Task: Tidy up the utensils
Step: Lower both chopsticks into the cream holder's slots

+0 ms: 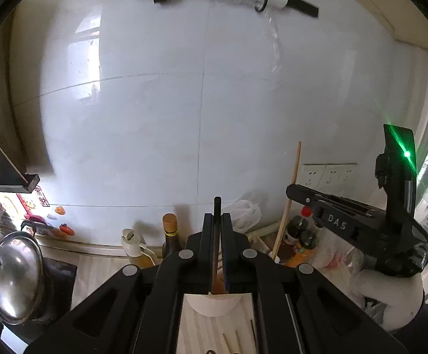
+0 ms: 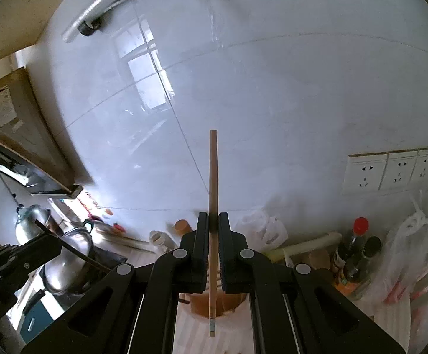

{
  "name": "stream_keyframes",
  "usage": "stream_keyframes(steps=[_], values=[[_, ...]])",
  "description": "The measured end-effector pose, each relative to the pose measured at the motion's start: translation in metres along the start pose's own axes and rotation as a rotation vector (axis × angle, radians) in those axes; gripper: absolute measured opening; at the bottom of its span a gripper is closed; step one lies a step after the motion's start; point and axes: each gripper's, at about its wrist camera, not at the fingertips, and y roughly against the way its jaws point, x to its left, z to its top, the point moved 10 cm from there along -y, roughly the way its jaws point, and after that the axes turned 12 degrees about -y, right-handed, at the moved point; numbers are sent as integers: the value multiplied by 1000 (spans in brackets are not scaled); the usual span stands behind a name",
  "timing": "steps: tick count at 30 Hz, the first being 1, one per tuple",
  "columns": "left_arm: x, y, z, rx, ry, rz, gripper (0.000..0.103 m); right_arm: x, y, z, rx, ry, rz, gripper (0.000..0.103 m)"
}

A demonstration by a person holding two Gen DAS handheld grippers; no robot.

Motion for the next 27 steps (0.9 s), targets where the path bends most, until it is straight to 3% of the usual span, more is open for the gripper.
stream_keyframes(steps=[8, 16, 27], values=[[9, -39, -15, 72, 31, 4, 2, -18, -45, -7, -92, -26, -61, 6], [15, -62, -27, 122, 45, 30, 2, -39, -61, -19, -219, -85, -26, 6], [7, -77, -36, 156, 40, 6, 2, -42, -62, -38, -256, -102, 13, 6]])
